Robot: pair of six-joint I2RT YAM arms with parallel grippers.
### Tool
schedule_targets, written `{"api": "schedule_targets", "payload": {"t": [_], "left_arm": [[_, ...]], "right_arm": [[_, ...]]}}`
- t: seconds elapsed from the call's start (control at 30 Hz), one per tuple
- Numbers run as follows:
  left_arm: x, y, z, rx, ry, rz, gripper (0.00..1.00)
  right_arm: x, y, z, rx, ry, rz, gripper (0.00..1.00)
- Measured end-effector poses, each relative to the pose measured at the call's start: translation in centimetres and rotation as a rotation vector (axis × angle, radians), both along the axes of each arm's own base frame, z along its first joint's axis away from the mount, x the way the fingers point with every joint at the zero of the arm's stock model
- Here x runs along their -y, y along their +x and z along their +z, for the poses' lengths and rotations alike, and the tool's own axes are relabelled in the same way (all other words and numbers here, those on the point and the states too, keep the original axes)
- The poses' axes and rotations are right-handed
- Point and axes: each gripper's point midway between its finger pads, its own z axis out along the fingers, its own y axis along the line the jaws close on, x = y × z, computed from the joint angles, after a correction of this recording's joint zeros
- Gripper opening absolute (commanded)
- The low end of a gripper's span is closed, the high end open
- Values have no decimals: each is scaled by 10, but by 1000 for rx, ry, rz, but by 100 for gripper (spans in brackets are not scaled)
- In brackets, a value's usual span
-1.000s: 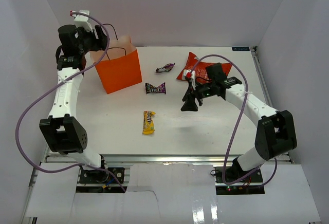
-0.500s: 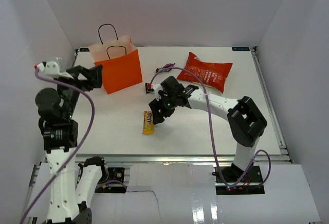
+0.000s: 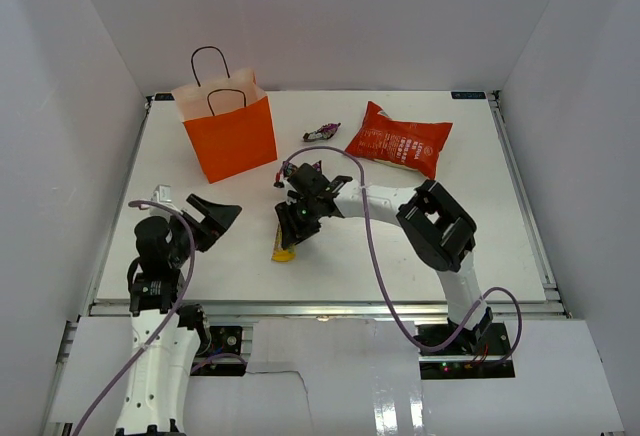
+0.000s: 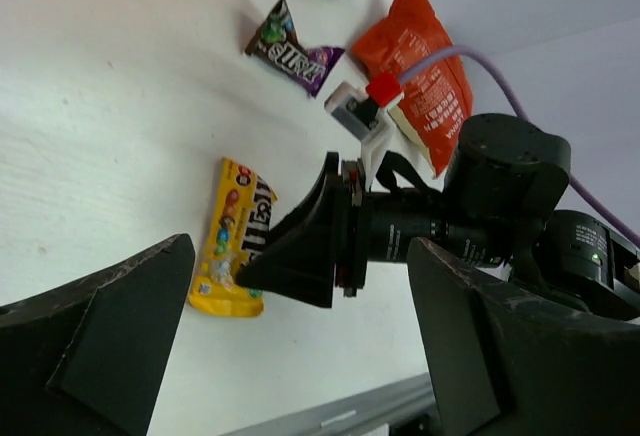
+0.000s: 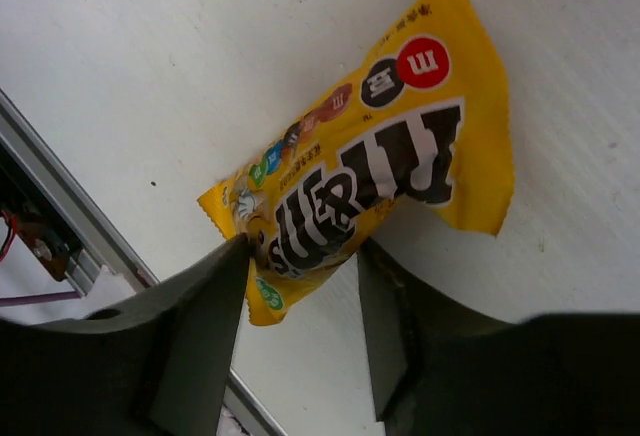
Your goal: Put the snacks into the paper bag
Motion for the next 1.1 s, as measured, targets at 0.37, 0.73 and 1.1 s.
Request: {"api": "schedule_targets", "payload": {"t": [0.37,0.73,1.1], "left_arm": [[31,-14,-65,-206,-249,-100,98],[41,-20,-84,-216,-280,-166,98],[47,-22,-75,-141,-293,-224,98]], "right_arm": [[6,7,0,82,16,-7,8],[49,93,115,637,134,240,8],[2,235,360,1373,285,102,8]]}}
